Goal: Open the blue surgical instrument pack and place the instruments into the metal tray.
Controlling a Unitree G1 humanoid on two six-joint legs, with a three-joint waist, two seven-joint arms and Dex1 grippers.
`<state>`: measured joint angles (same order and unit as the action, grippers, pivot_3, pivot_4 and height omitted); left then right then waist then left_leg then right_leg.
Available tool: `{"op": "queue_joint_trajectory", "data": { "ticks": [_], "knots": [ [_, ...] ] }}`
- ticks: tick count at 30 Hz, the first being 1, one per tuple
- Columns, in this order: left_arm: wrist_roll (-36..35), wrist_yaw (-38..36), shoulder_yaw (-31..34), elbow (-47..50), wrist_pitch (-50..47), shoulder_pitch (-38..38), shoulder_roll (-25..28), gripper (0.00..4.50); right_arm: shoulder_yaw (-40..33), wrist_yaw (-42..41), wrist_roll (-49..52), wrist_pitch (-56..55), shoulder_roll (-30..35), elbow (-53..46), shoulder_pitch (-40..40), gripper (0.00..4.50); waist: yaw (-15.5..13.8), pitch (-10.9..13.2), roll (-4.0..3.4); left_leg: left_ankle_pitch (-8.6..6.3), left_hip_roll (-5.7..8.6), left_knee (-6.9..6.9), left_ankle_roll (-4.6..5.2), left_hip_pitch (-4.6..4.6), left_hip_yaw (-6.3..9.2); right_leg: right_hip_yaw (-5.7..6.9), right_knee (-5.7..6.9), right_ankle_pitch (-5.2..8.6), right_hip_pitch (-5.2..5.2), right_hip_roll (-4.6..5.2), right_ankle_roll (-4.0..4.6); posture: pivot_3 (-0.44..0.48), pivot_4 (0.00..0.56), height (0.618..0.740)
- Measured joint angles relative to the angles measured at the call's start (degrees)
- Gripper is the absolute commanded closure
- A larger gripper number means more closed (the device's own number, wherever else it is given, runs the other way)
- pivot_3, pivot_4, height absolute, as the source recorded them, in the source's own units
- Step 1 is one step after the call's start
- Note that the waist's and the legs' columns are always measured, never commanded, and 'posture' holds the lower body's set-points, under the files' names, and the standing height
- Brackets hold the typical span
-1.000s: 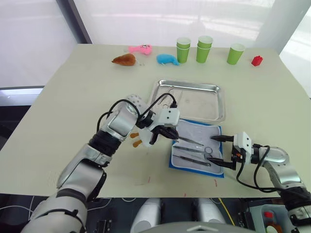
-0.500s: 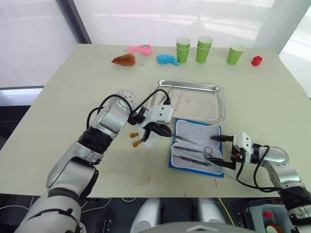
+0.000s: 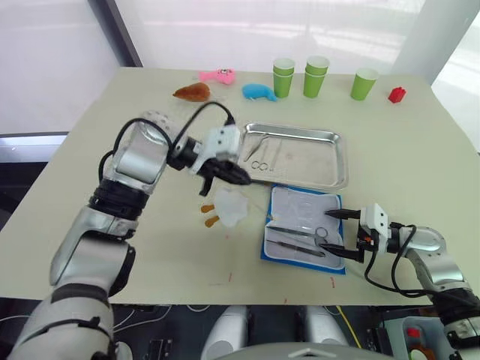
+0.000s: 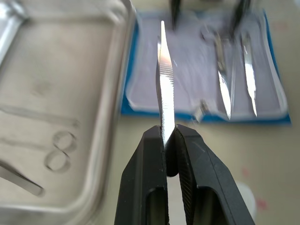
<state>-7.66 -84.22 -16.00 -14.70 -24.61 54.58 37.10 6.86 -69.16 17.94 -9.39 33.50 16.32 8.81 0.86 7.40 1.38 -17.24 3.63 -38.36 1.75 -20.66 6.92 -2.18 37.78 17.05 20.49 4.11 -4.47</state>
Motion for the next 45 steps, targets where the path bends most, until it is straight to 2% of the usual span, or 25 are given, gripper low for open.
{"op": "queue_joint_trajectory", "data": {
  "ticks": [2, 5, 8, 11, 16, 20, 25, 32, 45],
  "knots": [
    [-1.44, 6.08, 2.95, -0.04, -4.72, 0.59, -4.39, 4.41, 0.00, -0.01, 0.00, -0.04, 0.07, 0.00, -0.02, 0.00, -0.03, -0.01, 0.04, 0.01, 0.00, -0.01, -0.01, -0.01, 0.04, 0.03, 0.03, 0.00, 0.00, 0.00, 0.00, 0.000, 0.150, 0.740],
    [-2.14, 19.66, 6.57, -0.01, -14.13, 1.56, -12.64, 4.41, 0.11, 0.03, 0.00, -0.07, -0.09, 0.05, 0.03, 0.00, 0.01, -0.01, 0.11, 0.05, 0.00, -0.01, -0.09, 0.00, 0.04, 0.01, 0.05, 0.00, 0.00, 0.00, 0.00, 0.000, 0.150, 0.740],
    [-1.48, 29.30, 8.27, -0.01, -17.96, 1.65, -17.35, 4.41, 0.15, -0.06, 0.00, -0.11, -0.06, 0.04, 0.08, 0.00, -0.03, 0.00, 0.14, 0.15, 0.00, 0.00, -0.27, -0.02, 0.07, 0.01, 0.04, 0.00, 0.01, 0.00, 0.00, 0.000, 0.150, 0.740],
    [0.18, 41.12, 9.86, -1.21, -19.53, 1.80, -23.64, 4.41, 0.15, -0.07, 0.00, -0.10, 0.05, 0.21, 0.11, 0.00, -0.17, -0.06, 0.23, 0.16, 0.02, -0.01, -0.29, -0.01, 0.06, -0.01, 0.03, -0.01, 0.00, 0.03, -0.01, 0.000, 0.150, 0.740],
    [2.56, 59.68, 12.83, -9.82, -18.26, 3.94, -34.03, 4.41, 0.22, -0.07, 0.00, -0.11, -0.02, 0.38, 0.26, 0.00, -0.16, -0.06, 0.24, 0.20, 0.02, 0.01, -0.37, 0.00, 0.07, -0.01, 0.04, -0.02, 0.01, 0.03, 0.00, 0.000, 0.150, 0.740],
    [4.11, 70.23, 14.15, -15.32, -17.49, 4.58, -38.89, 4.41, 0.23, 0.07, 0.00, -0.13, -0.04, 0.35, 0.23, 0.00, -0.11, -0.06, 0.24, 0.20, 0.02, 0.02, -0.38, -0.01, 0.04, -0.04, 0.03, -0.02, 0.01, 0.05, 0.00, 0.000, 0.150, 0.740],
    [4.68, 77.41, 15.39, -17.96, -18.40, 3.68, -41.26, 4.41, 0.23, 0.39, 0.00, -0.13, -0.04, 0.25, 0.11, 0.00, -0.13, -0.06, 0.24, 0.20, 0.02, 0.04, -0.39, 0.00, 0.04, -0.03, 0.04, -0.02, 0.02, 0.04, 0.00, 0.000, 0.150, 0.740],
    [4.60, 81.66, 16.05, -20.42, -20.69, 1.70, -42.46, 4.41, 0.23, 0.58, 0.00, -0.14, -0.03, 0.20, 0.04, 0.00, -0.16, -0.06, 0.24, 0.21, 0.02, 0.04, -0.42, 0.00, 0.05, -0.01, 0.04, -0.02, 0.02, 0.05, 0.01, 0.000, 0.150, 0.740],
    [3.88, 82.14, 16.86, -22.35, -19.68, 1.71, -43.23, 4.41, 0.23, 0.61, 0.00, -0.23, -0.05, 0.23, 0.04, 0.00, -0.15, -0.07, 0.25, 0.22, 0.02, 0.05, -0.46, 0.00, 0.05, 0.00, 0.04, -0.02, 0.01, 0.05, 0.00, 0.000, 0.150, 0.740]
  ]
}}
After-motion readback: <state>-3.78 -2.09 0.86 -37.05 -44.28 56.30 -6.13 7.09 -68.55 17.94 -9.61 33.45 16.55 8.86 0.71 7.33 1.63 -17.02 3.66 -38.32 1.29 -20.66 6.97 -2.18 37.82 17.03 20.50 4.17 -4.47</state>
